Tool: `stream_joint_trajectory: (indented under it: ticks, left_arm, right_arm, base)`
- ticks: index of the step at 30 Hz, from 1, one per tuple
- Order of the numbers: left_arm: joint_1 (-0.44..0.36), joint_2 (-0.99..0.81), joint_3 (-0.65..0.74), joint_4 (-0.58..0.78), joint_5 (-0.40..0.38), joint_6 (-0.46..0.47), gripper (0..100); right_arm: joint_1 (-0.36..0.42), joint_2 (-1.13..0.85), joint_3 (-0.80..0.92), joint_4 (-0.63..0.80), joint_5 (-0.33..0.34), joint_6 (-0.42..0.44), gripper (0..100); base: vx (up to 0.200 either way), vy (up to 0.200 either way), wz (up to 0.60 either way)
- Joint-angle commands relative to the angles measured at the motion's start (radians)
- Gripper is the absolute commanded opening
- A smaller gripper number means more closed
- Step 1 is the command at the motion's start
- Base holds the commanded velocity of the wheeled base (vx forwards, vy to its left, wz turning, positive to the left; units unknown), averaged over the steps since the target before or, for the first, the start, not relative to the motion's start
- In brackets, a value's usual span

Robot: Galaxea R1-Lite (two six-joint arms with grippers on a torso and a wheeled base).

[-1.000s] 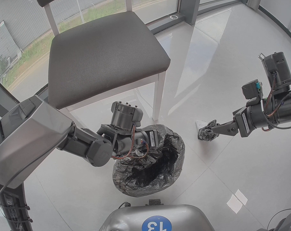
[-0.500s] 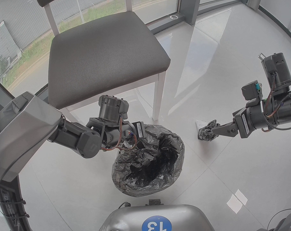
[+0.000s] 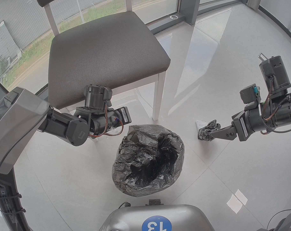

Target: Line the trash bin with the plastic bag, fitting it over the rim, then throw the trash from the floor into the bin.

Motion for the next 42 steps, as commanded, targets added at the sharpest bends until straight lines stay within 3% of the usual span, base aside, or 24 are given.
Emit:
stream_joint_trajectory:
  ticks: [1,9,13,16,17,34,42]
  left_arm:
    - [0.005,-0.006,-0.002,0.0,0.001,0.0,0]
    - [-0.061,-0.032,0.043,0.001,0.001,-0.005,0]
    - [-0.156,-0.023,0.11,0.0,0.001,-0.023,0]
    - [-0.178,0.008,0.116,-0.002,0.003,-0.031,0]
    - [-0.181,0.025,0.109,-0.014,0.006,-0.031,100]
    - [-0.172,-0.037,0.141,-0.015,0.038,-0.025,100]
    - [-0.189,0.032,0.132,-0.023,0.03,-0.027,100]
  right_arm:
    - [0.0,0.004,0.002,0.002,0.0,-0.001,100]
    - [0.0,0.004,0.005,0.004,0.0,-0.006,100]
    - [0.0,0.004,0.03,0.002,0.0,-0.009,100]
    - [0.002,0.003,0.039,0.002,0.0,-0.016,100]
    - [0.0,-0.002,0.044,0.002,0.0,-0.021,100]
    - [-0.003,-0.002,0.041,-0.001,0.0,-0.021,100]
    - [-0.007,-0.005,0.041,-0.001,0.0,-0.021,100]
  base:
    - [0.0,0.0,0.0]
    - [0.0,0.0,0.0]
    - [0.0,0.0,0.0]
    - [0.0,0.0,0.0]
    - [0.0,0.0,0.0]
    - [0.0,0.0,0.0]
    - [0.0,0.0,0.0]
